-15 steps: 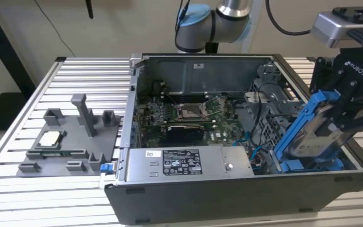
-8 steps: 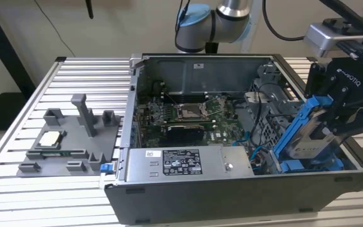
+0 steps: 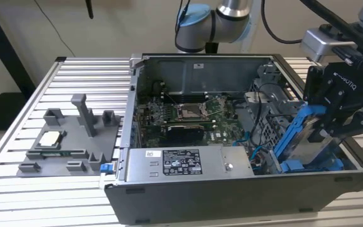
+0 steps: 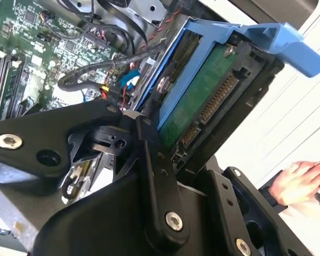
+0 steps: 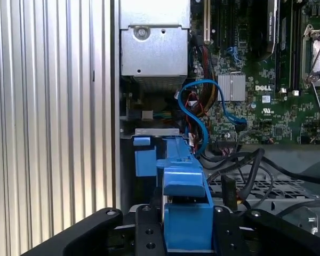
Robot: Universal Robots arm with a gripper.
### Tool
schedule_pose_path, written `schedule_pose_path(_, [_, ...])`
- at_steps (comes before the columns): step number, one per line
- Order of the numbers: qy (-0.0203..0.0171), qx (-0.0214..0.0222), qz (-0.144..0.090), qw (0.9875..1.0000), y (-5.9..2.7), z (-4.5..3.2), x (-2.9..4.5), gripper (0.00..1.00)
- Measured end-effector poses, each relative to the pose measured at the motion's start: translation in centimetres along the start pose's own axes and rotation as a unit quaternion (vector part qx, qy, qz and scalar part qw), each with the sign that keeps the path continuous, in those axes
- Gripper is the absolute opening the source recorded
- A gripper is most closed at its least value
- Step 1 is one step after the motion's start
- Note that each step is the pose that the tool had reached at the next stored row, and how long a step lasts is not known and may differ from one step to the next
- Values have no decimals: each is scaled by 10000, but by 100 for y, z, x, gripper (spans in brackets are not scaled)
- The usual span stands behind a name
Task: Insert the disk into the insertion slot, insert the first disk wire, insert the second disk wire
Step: 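Insert the disk into the insertion slot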
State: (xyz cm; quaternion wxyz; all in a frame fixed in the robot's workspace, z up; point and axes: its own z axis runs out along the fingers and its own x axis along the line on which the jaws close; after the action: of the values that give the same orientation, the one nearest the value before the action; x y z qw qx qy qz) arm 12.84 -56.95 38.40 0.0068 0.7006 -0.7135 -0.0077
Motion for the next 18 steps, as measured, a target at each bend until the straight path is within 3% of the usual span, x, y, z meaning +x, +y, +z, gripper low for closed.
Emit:
schedule_pose_path(1, [0,0,0,10000,0,-1,0,34])
schedule_pose_path(2, [-1,-1,0,10000,0,-5,0,40])
schedule_pose_path(9, [8,0,0,10000,4,-156,-4,40])
schedule_pose_path(18, [12,0,0,10000,4,-157,-22,40])
